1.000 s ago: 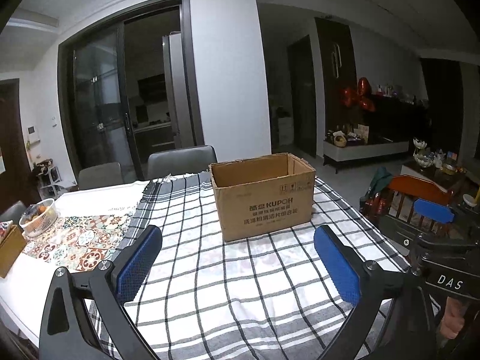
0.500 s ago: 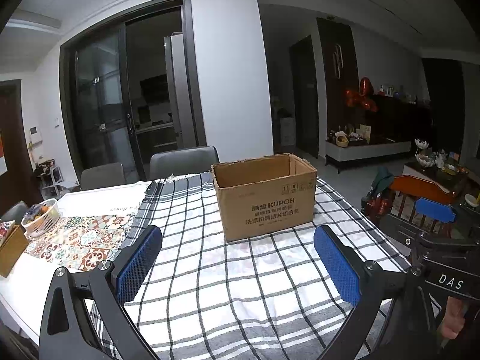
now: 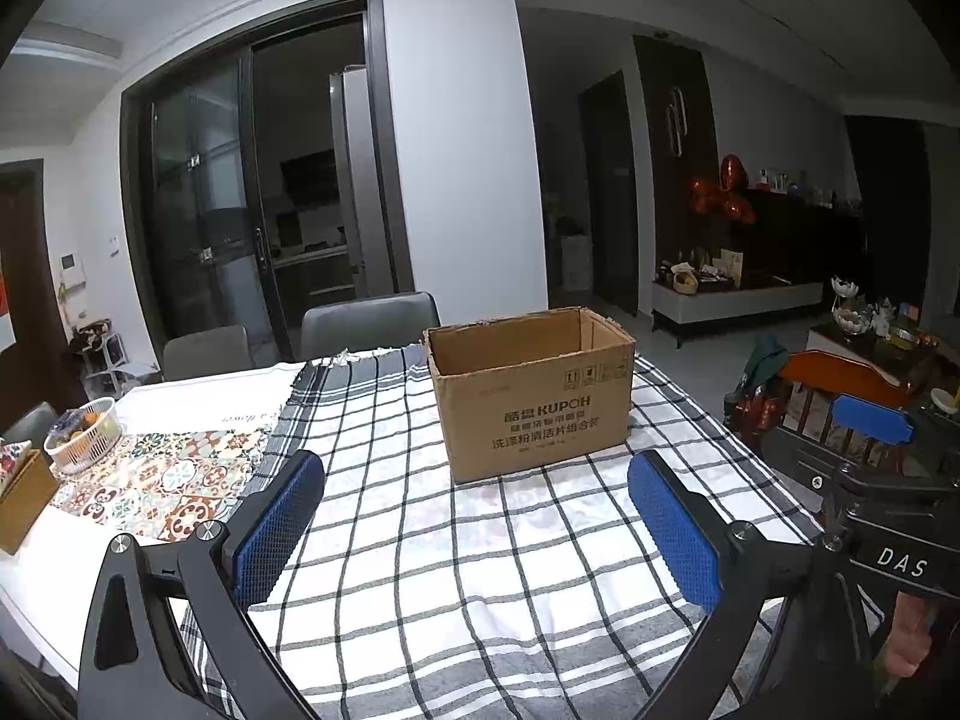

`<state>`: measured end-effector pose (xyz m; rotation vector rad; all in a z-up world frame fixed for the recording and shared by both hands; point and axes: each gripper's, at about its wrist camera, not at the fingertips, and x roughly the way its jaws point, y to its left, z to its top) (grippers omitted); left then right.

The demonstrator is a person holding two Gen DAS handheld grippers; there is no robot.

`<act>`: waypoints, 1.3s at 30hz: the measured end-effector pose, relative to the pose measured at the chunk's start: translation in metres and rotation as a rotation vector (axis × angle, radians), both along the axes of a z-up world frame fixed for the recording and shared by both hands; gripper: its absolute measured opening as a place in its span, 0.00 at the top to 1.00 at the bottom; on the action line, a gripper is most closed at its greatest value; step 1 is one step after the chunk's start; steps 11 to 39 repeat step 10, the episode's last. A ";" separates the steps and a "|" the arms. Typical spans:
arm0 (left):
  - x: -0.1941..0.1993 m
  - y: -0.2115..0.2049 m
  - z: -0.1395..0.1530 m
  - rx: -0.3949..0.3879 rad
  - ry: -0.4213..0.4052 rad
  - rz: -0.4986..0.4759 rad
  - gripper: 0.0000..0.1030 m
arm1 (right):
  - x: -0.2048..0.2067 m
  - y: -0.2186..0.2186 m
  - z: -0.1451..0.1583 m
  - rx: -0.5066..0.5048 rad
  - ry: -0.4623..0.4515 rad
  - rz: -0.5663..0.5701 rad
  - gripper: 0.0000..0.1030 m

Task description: Organize snacks

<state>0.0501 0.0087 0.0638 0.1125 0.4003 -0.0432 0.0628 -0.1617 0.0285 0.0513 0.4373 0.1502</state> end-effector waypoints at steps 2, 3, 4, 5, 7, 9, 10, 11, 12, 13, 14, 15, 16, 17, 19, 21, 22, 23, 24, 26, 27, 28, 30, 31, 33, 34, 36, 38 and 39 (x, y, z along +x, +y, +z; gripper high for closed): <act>0.001 0.000 -0.001 -0.004 0.006 -0.002 0.00 | 0.000 0.000 0.000 0.000 0.001 0.001 0.23; 0.001 0.001 -0.001 -0.007 0.007 -0.001 0.00 | 0.000 0.000 0.000 0.000 0.000 0.001 0.23; 0.000 0.001 -0.001 -0.009 0.009 -0.002 0.00 | 0.000 0.000 0.000 0.000 0.000 0.000 0.23; 0.000 0.001 -0.001 -0.010 0.010 -0.002 0.00 | 0.000 0.000 0.000 0.000 0.000 0.000 0.23; 0.000 0.001 -0.001 -0.011 0.010 -0.002 0.00 | 0.000 0.000 0.000 0.000 0.000 0.000 0.23; 0.000 0.001 0.000 -0.012 0.011 -0.005 0.00 | 0.000 0.000 0.000 0.000 0.001 0.002 0.23; -0.001 0.001 0.000 -0.013 0.010 -0.005 0.00 | 0.000 0.000 -0.001 0.001 0.001 0.002 0.23; -0.001 0.001 0.000 -0.013 0.010 -0.005 0.00 | 0.000 0.000 -0.001 0.001 0.001 0.002 0.23; -0.001 0.001 0.000 -0.013 0.010 -0.005 0.00 | 0.000 0.000 -0.001 0.001 0.001 0.002 0.23; -0.001 0.001 0.000 -0.013 0.010 -0.005 0.00 | 0.000 0.000 -0.001 0.001 0.001 0.002 0.23; -0.001 0.001 0.000 -0.013 0.010 -0.005 0.00 | 0.000 0.000 -0.001 0.001 0.001 0.002 0.23; -0.001 0.001 0.000 -0.013 0.010 -0.005 0.00 | 0.000 0.000 -0.001 0.001 0.001 0.002 0.23; -0.001 0.001 0.000 -0.013 0.010 -0.005 0.00 | 0.000 0.000 -0.001 0.001 0.001 0.002 0.23; -0.001 0.001 0.000 -0.013 0.010 -0.005 0.00 | 0.000 0.000 -0.001 0.001 0.001 0.002 0.23; -0.001 0.001 0.000 -0.013 0.010 -0.005 0.00 | 0.000 0.000 -0.001 0.001 0.001 0.002 0.23; -0.001 0.001 0.000 -0.013 0.010 -0.005 0.00 | 0.000 0.000 -0.001 0.001 0.001 0.002 0.23; -0.001 0.001 0.000 -0.013 0.010 -0.005 0.00 | 0.000 0.000 -0.001 0.001 0.001 0.002 0.23; -0.001 0.001 0.000 -0.013 0.010 -0.005 0.00 | 0.000 0.000 -0.001 0.001 0.001 0.002 0.23; -0.001 0.001 0.000 -0.013 0.010 -0.005 0.00 | 0.000 0.000 -0.001 0.001 0.001 0.002 0.23; -0.001 0.001 0.000 -0.013 0.010 -0.005 0.00 | 0.000 0.000 -0.001 0.001 0.001 0.002 0.23; -0.001 0.001 0.000 -0.013 0.010 -0.005 0.00 | 0.000 0.000 -0.001 0.001 0.001 0.002 0.23; -0.001 0.001 0.000 -0.013 0.010 -0.005 0.00 | 0.000 0.000 -0.001 0.001 0.001 0.002 0.23; -0.001 0.001 0.000 -0.013 0.010 -0.005 0.00 | 0.000 0.000 -0.001 0.001 0.001 0.002 0.23; -0.001 0.001 0.000 -0.013 0.010 -0.005 0.00 | 0.000 0.000 -0.001 0.001 0.001 0.002 0.23; -0.001 0.001 0.000 -0.013 0.010 -0.005 0.00 | 0.000 0.000 -0.001 0.001 0.001 0.002 0.23; -0.001 0.001 0.000 -0.013 0.010 -0.005 0.00 | 0.000 0.000 -0.001 0.001 0.001 0.002 0.23; -0.001 0.001 0.000 -0.013 0.010 -0.005 0.00 | 0.000 0.000 -0.001 0.001 0.001 0.002 0.23; -0.001 0.001 0.000 -0.013 0.010 -0.005 0.00 | 0.000 0.000 -0.001 0.001 0.001 0.002 0.23; -0.001 0.001 0.000 -0.013 0.010 -0.005 0.00 | 0.000 0.000 -0.001 0.001 0.001 0.002 0.23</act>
